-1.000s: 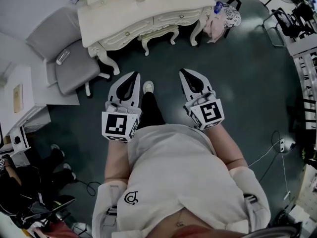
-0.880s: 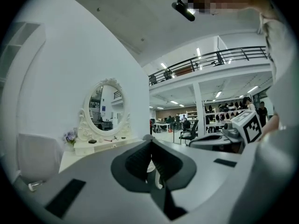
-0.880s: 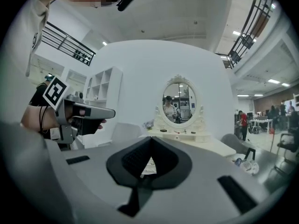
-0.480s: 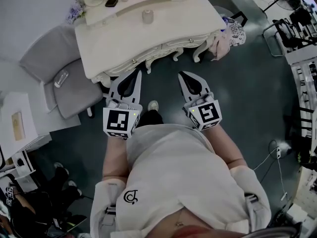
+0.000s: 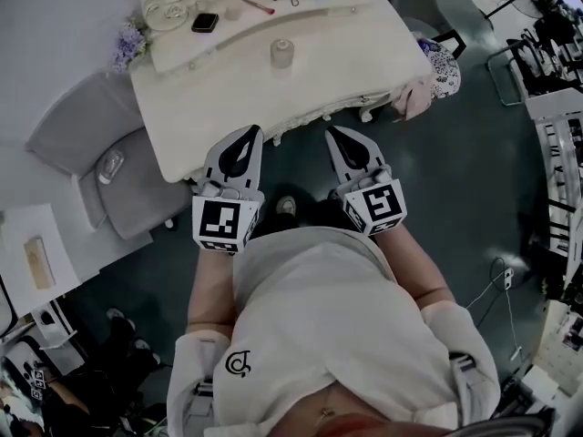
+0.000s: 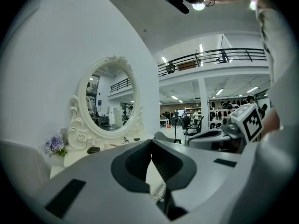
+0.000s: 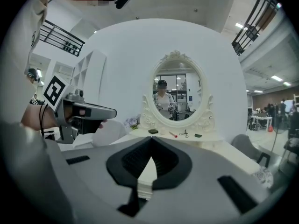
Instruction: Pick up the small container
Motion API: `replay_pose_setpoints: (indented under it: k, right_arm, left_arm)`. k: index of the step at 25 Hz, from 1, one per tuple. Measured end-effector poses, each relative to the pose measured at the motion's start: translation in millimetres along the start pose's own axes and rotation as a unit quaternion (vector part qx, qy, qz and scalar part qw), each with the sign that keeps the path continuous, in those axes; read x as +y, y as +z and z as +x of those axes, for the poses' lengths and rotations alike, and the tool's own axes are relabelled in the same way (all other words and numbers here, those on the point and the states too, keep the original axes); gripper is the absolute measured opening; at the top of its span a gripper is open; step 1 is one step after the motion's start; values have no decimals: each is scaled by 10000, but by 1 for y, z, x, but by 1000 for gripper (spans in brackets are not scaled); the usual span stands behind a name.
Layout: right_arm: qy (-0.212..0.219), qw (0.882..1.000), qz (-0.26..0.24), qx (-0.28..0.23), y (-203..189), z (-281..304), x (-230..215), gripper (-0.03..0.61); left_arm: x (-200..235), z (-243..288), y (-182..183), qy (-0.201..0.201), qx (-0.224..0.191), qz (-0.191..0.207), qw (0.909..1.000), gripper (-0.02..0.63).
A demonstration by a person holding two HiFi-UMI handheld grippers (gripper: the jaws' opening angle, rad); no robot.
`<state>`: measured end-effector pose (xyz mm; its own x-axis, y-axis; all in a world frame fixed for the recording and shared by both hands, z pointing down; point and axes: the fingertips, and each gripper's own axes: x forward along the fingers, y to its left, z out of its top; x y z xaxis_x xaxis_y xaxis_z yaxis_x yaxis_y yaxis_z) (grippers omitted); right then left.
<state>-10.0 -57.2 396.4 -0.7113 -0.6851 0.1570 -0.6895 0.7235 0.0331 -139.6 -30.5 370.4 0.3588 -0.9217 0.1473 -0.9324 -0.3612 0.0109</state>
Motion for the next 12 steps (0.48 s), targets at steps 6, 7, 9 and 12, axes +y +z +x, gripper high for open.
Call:
replay_pose_setpoints:
  k: [6,7,9,12]
  right_arm:
    - [238,9997,5,5,-5,48,-36,6]
    - [318,9995,-29,0,-4,56,-44,6]
    - [502,9987,-108,-16,-3,75,-61,6]
    - [806,9965,-203,-10,-2,105,-88,6]
  left_arm:
    - [22,44,-13,286,150,-98,9994,12]
    - [25,52,-12,373,159,-86,9991,12]
    - [31,70,-9,545,172,-127,9983,12]
    - [40,97,-1,791,119,-326,9963,12]
